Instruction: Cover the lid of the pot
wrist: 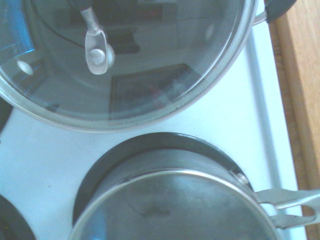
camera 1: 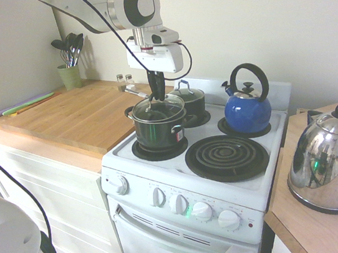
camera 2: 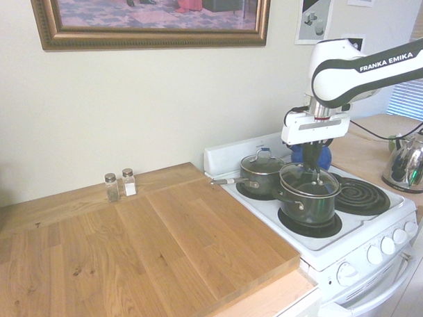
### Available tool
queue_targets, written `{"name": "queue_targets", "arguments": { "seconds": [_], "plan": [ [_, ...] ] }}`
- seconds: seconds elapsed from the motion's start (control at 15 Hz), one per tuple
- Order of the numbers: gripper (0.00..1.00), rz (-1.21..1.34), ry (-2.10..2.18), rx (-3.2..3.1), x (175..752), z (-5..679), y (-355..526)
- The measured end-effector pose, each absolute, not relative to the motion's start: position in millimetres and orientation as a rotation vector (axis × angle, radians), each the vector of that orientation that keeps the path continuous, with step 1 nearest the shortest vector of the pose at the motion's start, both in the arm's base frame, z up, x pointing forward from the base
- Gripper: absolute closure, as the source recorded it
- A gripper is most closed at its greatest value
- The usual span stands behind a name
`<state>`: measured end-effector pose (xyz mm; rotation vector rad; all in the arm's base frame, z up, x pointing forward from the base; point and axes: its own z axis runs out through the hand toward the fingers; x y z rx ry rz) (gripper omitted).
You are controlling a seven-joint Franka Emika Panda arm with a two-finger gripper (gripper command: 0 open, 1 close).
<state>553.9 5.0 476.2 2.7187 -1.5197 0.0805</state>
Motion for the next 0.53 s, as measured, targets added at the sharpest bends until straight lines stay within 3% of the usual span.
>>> {"name": "queue_targets", "arguments": {
  "seconds": [0.53],
  "plan": [
    [1.00,0.063,-1.505,2.699,558,465,2]
  ]
}}
